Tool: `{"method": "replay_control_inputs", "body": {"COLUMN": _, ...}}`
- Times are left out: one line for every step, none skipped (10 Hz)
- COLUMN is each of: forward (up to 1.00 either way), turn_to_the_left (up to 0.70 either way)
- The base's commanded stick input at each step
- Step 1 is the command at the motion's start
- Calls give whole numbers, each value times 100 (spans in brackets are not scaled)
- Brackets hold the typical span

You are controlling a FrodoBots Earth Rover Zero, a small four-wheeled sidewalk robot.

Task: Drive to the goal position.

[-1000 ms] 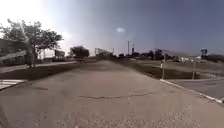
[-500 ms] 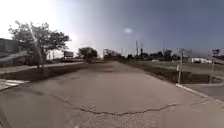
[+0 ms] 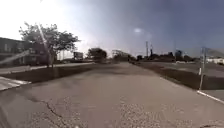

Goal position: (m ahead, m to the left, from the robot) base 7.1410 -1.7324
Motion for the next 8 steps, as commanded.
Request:
{"method": "replay_control_inputs", "body": {"forward": 100, "turn_to_the_left": -13}}
{"method": "replay_control_inputs", "body": {"forward": 100, "turn_to_the_left": -13}}
{"method": "replay_control_inputs", "body": {"forward": 100, "turn_to_the_left": -13}}
{"method": "replay_control_inputs", "body": {"forward": 100, "turn_to_the_left": -13}}
{"method": "replay_control_inputs", "body": {"forward": 100, "turn_to_the_left": -13}}
{"method": "replay_control_inputs", "body": {"forward": 100, "turn_to_the_left": -13}}
{"method": "replay_control_inputs", "body": {"forward": 100, "turn_to_the_left": -13}}
{"method": "replay_control_inputs", "body": {"forward": 100, "turn_to_the_left": -13}}
